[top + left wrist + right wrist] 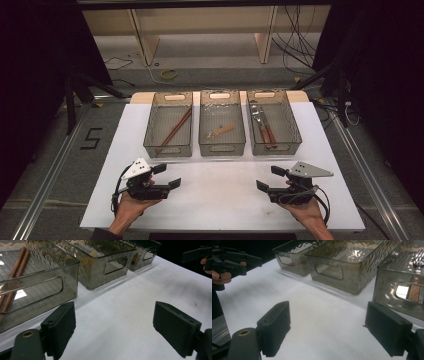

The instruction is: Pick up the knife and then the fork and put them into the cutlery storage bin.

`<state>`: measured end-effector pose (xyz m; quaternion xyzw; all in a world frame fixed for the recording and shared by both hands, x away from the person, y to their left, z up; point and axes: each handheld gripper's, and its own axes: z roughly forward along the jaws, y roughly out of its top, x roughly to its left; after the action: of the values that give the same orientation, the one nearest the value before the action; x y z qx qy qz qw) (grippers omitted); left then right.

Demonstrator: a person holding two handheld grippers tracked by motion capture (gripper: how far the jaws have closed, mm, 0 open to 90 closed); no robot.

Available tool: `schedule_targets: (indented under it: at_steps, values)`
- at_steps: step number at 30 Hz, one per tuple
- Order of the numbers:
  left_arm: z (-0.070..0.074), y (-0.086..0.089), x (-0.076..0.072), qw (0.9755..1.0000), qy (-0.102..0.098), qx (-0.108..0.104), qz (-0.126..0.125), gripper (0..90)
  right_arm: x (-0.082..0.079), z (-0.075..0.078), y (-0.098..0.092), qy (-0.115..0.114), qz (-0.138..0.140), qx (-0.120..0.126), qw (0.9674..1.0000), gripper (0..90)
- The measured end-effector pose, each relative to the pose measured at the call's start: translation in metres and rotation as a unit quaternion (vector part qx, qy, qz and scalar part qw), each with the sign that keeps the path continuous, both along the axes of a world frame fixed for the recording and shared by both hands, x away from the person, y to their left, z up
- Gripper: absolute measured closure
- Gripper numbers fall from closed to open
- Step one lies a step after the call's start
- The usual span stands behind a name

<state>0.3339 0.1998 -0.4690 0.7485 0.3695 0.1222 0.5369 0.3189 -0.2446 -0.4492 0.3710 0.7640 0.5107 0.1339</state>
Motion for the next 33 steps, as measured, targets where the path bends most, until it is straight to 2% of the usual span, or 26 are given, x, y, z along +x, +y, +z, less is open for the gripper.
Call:
schedule_targets:
  at_steps: [10,33]
  values:
    - [-0.0001,-0.0004,-0.0004,1.0,0.0,-0.001,0.0,17.8,-0.0054,-0.0049,-0.0002,0.002,0.0,-0.009,1.0,21.2]
    - [-0.0004,-0.0017,0.0008,1.0,0.002,0.0,-0.002,17.8,-0.0011,-0.007,-0.004,0.002,-0.01,-0.01,0.9999,21.2]
